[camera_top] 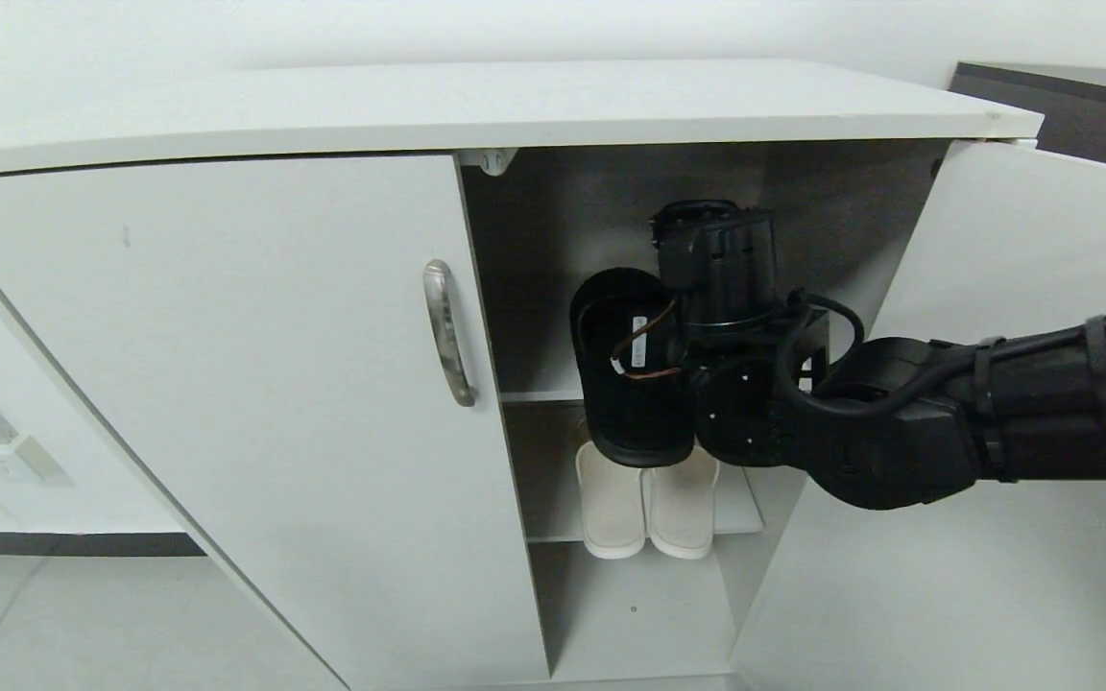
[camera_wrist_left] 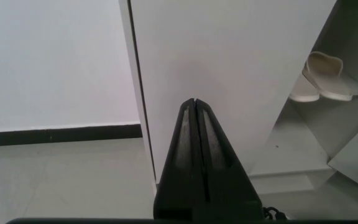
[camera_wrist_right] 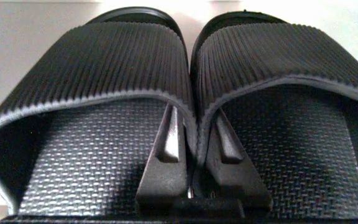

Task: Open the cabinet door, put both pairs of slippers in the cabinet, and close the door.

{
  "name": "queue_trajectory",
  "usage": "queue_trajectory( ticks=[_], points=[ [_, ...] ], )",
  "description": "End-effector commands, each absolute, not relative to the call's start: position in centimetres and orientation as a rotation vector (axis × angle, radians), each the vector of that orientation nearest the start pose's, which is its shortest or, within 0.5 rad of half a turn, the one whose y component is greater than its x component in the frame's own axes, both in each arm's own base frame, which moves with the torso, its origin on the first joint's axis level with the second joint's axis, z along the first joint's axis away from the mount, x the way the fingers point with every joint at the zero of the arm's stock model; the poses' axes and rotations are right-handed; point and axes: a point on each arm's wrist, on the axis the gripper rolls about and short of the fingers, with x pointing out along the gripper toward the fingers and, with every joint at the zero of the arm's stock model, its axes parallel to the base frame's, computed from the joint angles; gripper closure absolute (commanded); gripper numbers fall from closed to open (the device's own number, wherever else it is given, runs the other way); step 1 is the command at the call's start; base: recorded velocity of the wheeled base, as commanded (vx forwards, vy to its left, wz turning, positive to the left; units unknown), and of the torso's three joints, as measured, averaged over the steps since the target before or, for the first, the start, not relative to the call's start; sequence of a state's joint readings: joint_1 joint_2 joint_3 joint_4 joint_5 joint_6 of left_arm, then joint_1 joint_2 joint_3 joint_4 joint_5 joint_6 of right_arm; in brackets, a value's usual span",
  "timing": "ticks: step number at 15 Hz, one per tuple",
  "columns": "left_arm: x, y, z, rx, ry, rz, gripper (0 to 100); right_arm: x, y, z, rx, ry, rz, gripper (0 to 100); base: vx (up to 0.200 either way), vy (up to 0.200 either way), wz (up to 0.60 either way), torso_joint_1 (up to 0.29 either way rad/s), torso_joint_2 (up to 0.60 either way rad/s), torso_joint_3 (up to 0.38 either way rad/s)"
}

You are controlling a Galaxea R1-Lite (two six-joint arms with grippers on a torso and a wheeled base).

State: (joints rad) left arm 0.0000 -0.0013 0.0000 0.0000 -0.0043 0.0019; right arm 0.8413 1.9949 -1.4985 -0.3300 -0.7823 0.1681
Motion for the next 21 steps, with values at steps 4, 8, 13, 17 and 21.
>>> queue_trajectory(
  ticks=[4,8,13,17,21],
  points=[
    [-2.3,0.0,7.5,0.002,0.0,-0.005,100,31.3,30.2,23.9,0.031,0.126,0.021,100,0.0,0.0,0.0,0.0,0.0,0.0],
    [-2.3,0.0,7.5,0.0,0.0,-0.003,100,32.0,30.3,25.3,0.038,0.12,0.014,100,0.0,0.0,0.0,0.0,0.0,0.0],
    [-2.3,0.0,7.5,0.0,0.0,-0.003,100,32.8,30.7,24.7,0.034,0.13,0.016,100,0.0,0.0,0.0,0.0,0.0,0.0],
    [-2.3,0.0,7.5,0.002,0.0,-0.003,100,32.8,30.8,24.5,0.035,0.132,0.018,100,0.0,0.0,0.0,0.0,0.0,0.0],
    [-2.3,0.0,7.5,0.002,0.0,-0.003,100,32.8,30.8,24.5,0.033,0.134,0.017,100,0.0,0.0,0.0,0.0,0.0,0.0]
  ],
)
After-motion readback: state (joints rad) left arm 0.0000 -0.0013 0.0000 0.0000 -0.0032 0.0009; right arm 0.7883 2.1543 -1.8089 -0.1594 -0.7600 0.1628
